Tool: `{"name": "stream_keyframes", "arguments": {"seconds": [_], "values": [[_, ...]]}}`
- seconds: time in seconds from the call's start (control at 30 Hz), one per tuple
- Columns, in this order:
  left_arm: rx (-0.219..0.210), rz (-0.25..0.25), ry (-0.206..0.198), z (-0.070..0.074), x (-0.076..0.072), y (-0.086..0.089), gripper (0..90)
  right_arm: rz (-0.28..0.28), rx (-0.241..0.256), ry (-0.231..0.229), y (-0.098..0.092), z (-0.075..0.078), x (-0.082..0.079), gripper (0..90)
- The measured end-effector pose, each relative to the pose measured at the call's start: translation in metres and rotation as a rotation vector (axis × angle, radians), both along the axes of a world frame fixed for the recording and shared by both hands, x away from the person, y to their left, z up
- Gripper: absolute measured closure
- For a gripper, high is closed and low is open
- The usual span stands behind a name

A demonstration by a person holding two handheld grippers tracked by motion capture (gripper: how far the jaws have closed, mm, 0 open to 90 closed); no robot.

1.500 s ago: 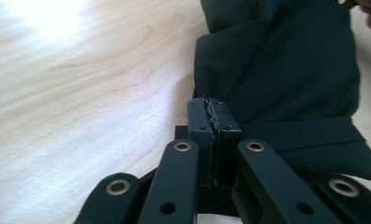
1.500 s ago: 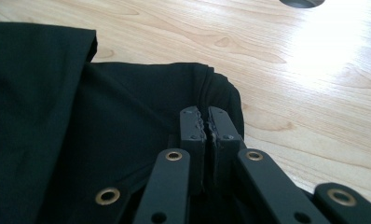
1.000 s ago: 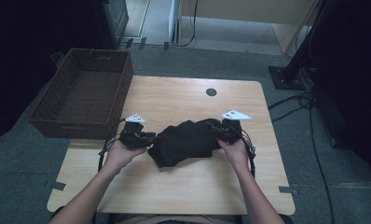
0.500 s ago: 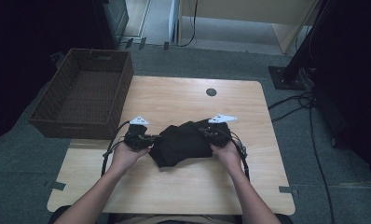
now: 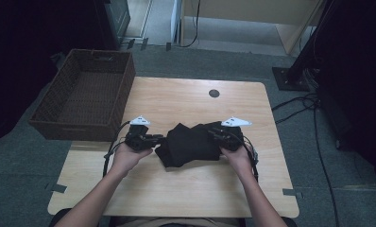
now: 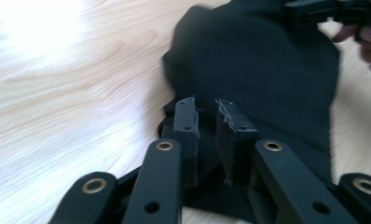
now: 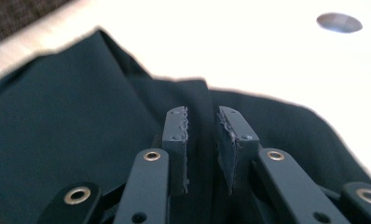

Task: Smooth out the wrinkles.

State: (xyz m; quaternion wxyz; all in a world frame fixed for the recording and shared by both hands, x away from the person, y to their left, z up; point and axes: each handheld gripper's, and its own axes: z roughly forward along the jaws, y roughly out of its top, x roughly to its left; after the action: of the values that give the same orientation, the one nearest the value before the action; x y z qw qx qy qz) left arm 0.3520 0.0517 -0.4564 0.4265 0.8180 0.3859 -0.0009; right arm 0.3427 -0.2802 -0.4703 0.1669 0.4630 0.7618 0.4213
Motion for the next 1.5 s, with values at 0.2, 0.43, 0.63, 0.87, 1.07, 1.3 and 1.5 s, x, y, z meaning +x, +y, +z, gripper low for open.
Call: {"name": "stream_keyframes", "arguments": {"seconds": [0.2,0.43,0.63,0.87,1.07,1.3,1.5], "values": [[-0.007,-0.054,-0.002,0.006,-0.007,-0.017,73.0,0.014,0.024,-0.016,0.008,0.011,-0.005,77.8],[0.01,-0.089,0.022,-0.005,-0.021,-0.036,61.2,0.054,-0.002,-0.003,0.026,-0.004,-0.022,75.4],[0.068,-0.078,0.014,-0.027,-0.032,-0.047,48.0,0.048,-0.01,0.013,0.03,-0.024,-0.025,74.9],[0.15,-0.056,-0.057,-0.045,-0.038,-0.051,51.2,0.009,-0.013,0.0,0.032,-0.028,-0.026,74.7],[0.126,-0.075,-0.077,-0.045,-0.035,-0.049,73.0,-0.008,-0.011,-0.007,0.034,-0.032,-0.026,76.3],[0.123,-0.089,-0.063,-0.042,-0.031,-0.042,81.0,0.018,-0.033,-0.017,0.027,-0.031,-0.022,80.6],[0.198,-0.058,-0.03,-0.048,-0.03,-0.028,88.8,0.005,-0.046,-0.014,0.015,-0.031,-0.02,82.2]]}}
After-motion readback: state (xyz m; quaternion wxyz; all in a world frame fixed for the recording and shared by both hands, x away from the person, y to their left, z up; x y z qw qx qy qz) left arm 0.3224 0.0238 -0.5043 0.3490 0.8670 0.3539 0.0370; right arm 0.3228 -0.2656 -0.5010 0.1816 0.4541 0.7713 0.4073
